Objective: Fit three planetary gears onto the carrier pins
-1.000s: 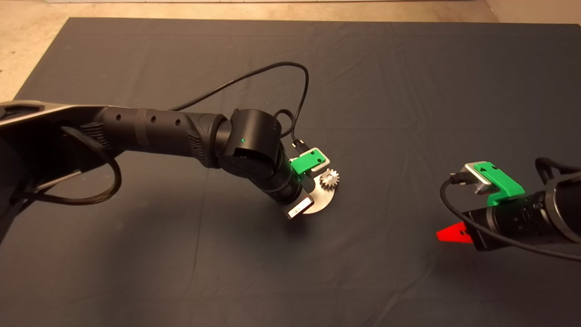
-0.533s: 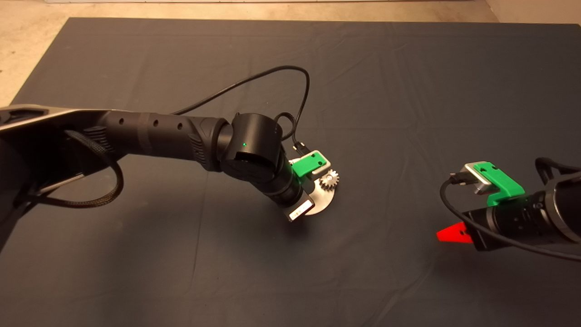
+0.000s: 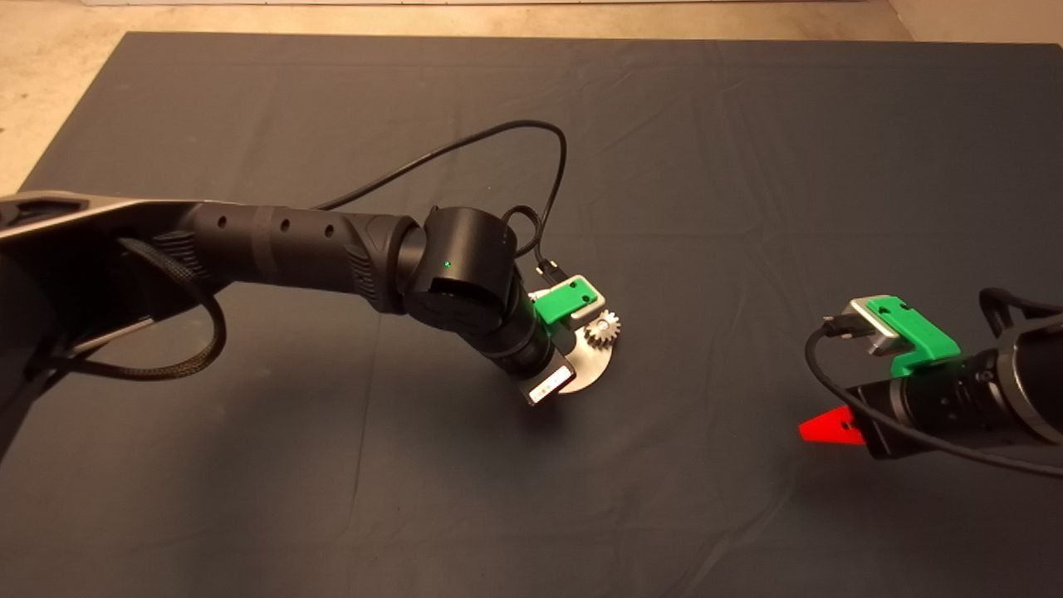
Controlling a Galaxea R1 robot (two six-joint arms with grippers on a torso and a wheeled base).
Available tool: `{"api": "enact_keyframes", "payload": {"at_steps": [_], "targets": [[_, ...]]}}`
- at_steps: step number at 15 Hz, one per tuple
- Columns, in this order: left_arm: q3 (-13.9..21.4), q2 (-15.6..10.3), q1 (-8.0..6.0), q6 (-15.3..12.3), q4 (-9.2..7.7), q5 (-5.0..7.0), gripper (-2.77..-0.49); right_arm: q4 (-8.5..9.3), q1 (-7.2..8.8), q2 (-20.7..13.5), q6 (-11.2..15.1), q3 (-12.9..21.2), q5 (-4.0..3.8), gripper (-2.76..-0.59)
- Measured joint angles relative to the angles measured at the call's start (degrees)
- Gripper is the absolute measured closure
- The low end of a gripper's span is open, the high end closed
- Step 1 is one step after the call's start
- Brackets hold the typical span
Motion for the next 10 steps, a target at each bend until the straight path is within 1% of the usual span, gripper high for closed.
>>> {"api": "enact_keyframes", "payload": {"at_steps": [3, 4, 6, 7, 8, 9, 10], "targets": [[0.00, 0.11, 0.00, 0.33, 0.00, -0.02, -1.05, 0.00, 0.00, 0.00, 0.00, 0.00, 0.00, -1.73], [0.00, 0.23, 0.02, 0.33, -0.01, -0.09, -1.15, 0.00, 0.00, 0.00, 0.00, 0.00, 0.00, -1.73], [0.02, 0.30, 0.02, 0.33, -0.01, -0.15, -1.17, 0.00, 0.00, 0.00, 0.00, 0.00, -0.02, -1.73], [0.13, 0.30, -0.03, 0.37, -0.01, -0.07, -1.26, 0.00, 0.00, 0.00, 0.00, 0.00, 0.00, -1.73], [0.40, 0.28, -0.03, 0.39, -0.05, 0.06, -1.31, 0.00, 0.00, 0.00, -0.02, 0.00, 0.02, -1.73], [0.65, 0.26, -0.22, 0.48, -0.20, 0.48, -1.31, 0.00, 0.00, 0.01, -0.02, 0.00, 0.00, -1.73], [0.90, 0.26, -0.66, 0.52, -0.21, 0.92, -1.38, 0.00, 0.00, 0.01, -0.16, 0.00, 0.02, -1.73]]}}
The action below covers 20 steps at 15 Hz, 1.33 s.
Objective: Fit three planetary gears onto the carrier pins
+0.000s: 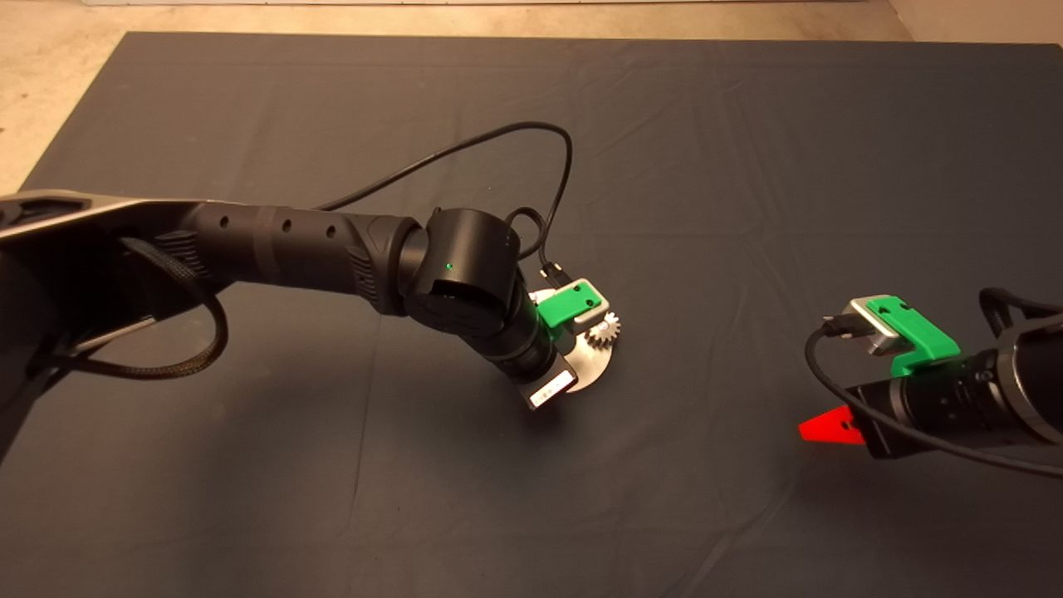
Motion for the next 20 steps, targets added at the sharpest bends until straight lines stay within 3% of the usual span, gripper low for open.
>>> {"api": "enact_keyframes", "payload": {"at_steps": [3, 5, 8, 11, 13, 16, 20], "targets": [[1.98, -1.21, -2.52, 0.02, -0.23, 4.70, -1.47, -0.02, 0.00, 0.00, -0.06, 0.00, -0.02, -1.73], [3.84, -3.46, -3.34, 0.06, -2.23, 5.62, -1.47, -0.02, 0.00, 0.00, -0.30, -0.05, -0.05, -1.73], [4.52, -8.55, -4.36, 2.73, -3.50, 5.83, -1.47, -0.04, 0.33, 0.02, -0.33, -0.05, 0.02, -1.73], [4.55, -12.45, -4.47, 10.47, -4.10, 6.07, -1.47, -0.02, 0.33, 0.18, -0.33, -0.05, 0.06, -1.73], [3.55, -13.81, -5.10, 14.01, -4.51, 6.05, -1.47, 0.00, 0.33, 0.18, -0.30, -0.05, 0.02, -1.73], [-1.35, -14.07, -5.92, 17.87, -4.53, 5.83, -1.47, -0.02, 0.30, 0.18, -0.28, -0.05, 0.02, -1.73], [-10.60, -13.73, -5.88, 25.99, -4.53, 3.99, -1.47, -0.02, 0.30, 0.16, -0.30, -0.05, -0.05, -1.73]]}}
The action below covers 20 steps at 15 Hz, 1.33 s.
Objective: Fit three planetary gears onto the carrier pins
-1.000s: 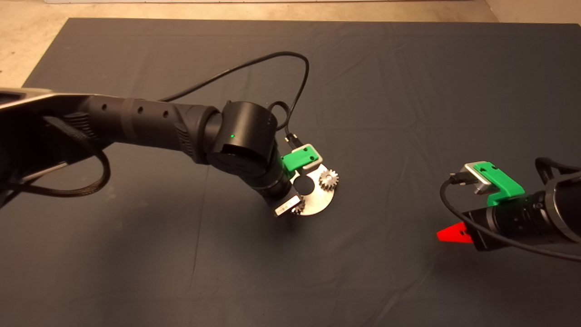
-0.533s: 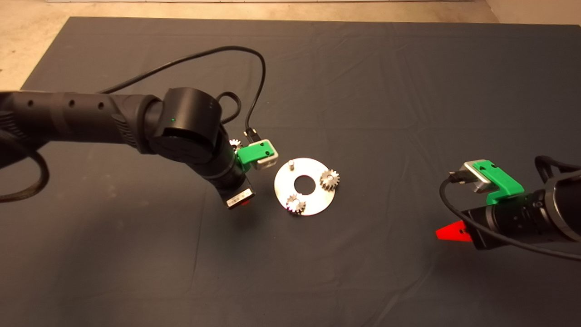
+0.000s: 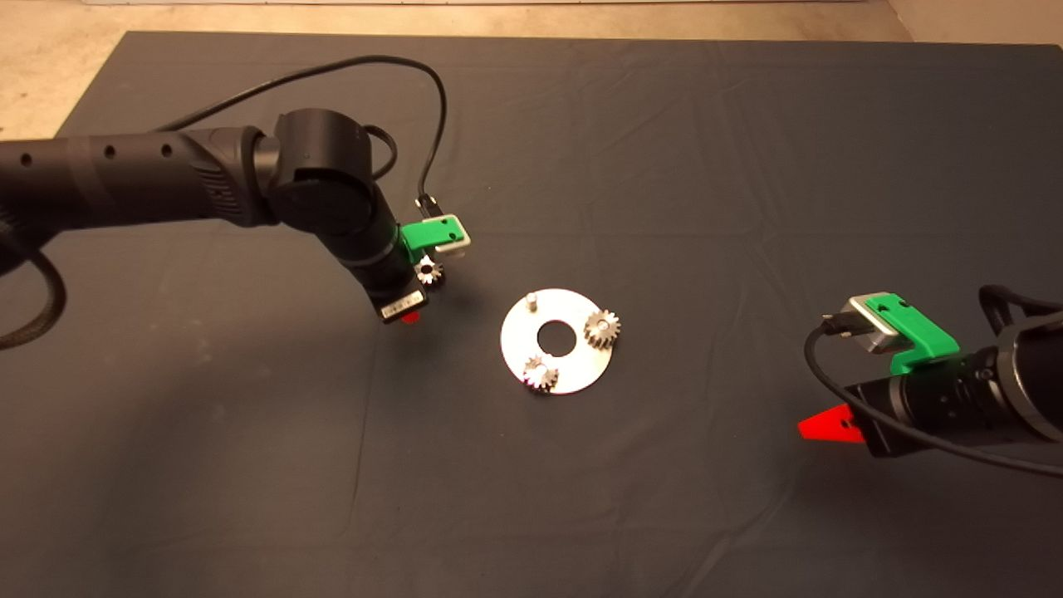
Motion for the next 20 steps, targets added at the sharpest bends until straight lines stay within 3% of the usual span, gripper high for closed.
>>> {"api": "enact_keyframes", "payload": {"at_steps": [4, 6, 10, 12, 15, 20], "targets": [[-4.25, 2.72, -0.02, 3.14, -0.06, -0.64, -1.47, 0.00, 0.00, 0.16, 0.00, 0.00, 0.02, -1.73], [-6.58, 4.33, -0.02, 5.31, -0.04, -1.34, -1.47, 0.00, -0.02, 0.15, 0.00, 0.02, -0.04, -1.73], [-10.44, 6.21, -0.02, 6.93, -0.20, -3.00, -1.47, 0.00, -0.02, 0.16, 0.00, 0.02, -0.03, -1.73], [-11.09, 6.72, -0.02, 7.17, -0.22, -4.22, -1.47, 0.00, 0.00, 0.16, -0.02, 0.02, -0.15, -1.73], [-13.24, 6.75, -0.02, 10.10, -1.52, -5.99, -1.47, 0.00, -0.02, 0.13, -0.02, 0.02, -0.28, -1.73], [-13.55, 6.19, -0.02, 10.47, -2.68, -6.16, -1.47, 0.00, 0.00, 0.16, -0.04, 0.02, -0.28, -1.73]]}}
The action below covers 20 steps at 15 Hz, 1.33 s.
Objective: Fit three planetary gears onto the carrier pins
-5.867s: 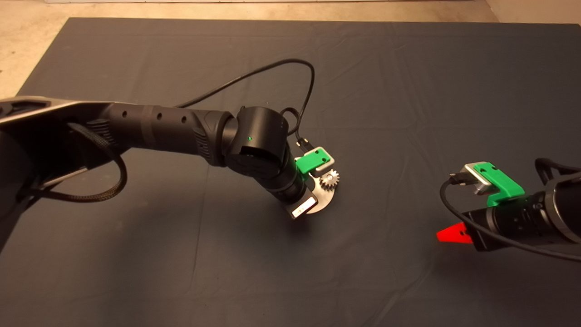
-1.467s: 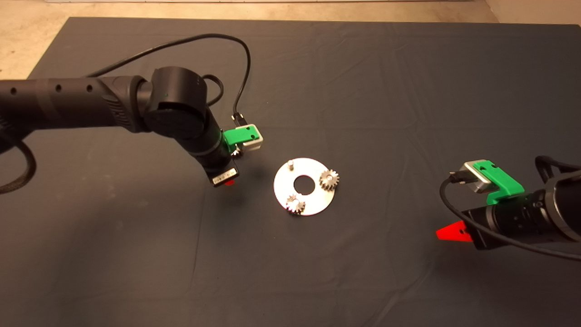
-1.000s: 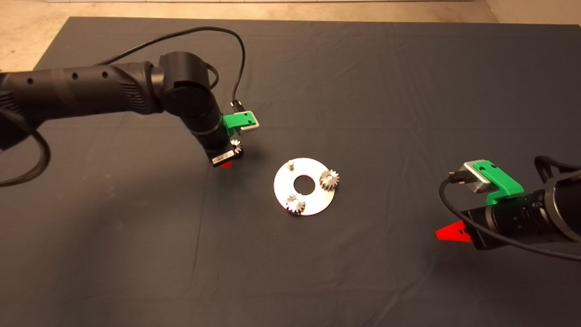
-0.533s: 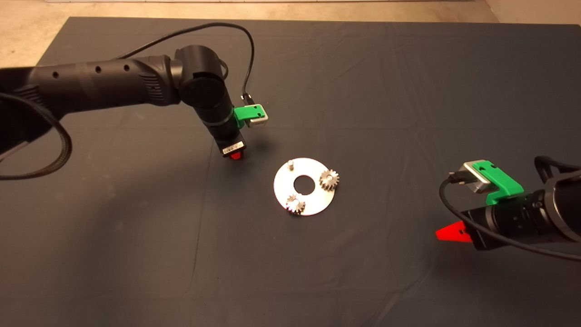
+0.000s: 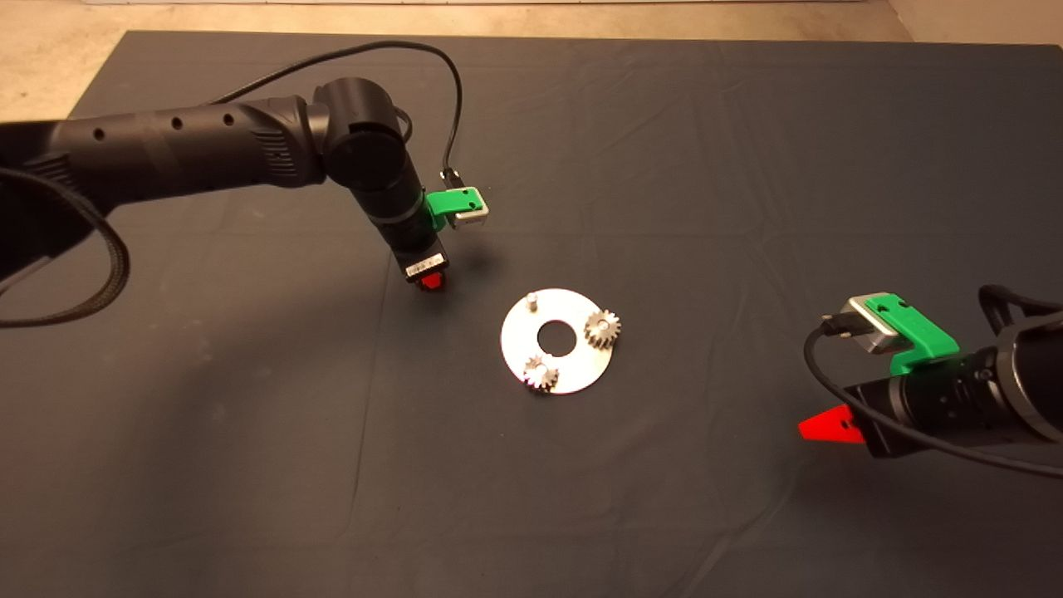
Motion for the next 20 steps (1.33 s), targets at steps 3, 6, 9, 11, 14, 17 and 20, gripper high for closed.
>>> {"api": "enact_keyframes", "payload": {"at_steps": [3, 6, 9, 11, 14, 17, 20], "targets": [[0.59, -0.05, 0.04, -0.02, -0.11, -0.02, -1.47, 0.00, 0.00, 0.00, 0.01, 0.00, -0.02, -1.73], [0.63, -0.02, 0.04, -0.04, -0.11, -0.20, -1.47, 0.00, 0.00, -0.05, -0.11, 0.00, -0.13, -1.73], [0.63, -0.05, 0.05, -0.02, -0.11, -0.27, -1.47, 0.00, 0.00, -0.05, -0.11, 0.00, -0.13, -1.73], [0.61, -0.05, 0.05, 0.00, -0.10, -0.90, -1.47, 0.00, 0.00, -0.05, -0.11, 0.00, -0.13, -1.73], [0.55, -0.34, 0.06, 0.00, -0.09, -1.01, -1.47, 0.00, 0.00, -0.05, -0.14, 0.00, -0.18, -1.73], [0.48, -0.57, 0.07, 0.01, -0.11, -1.54, -1.47, 0.00, 0.00, -0.05, -0.14, 0.00, -0.20, -1.73], [0.48, -0.66, 0.07, 0.01, -0.11, -1.73, -1.47, 0.00, 0.00, -0.07, -0.15, 0.00, -0.20, -1.73]]}}
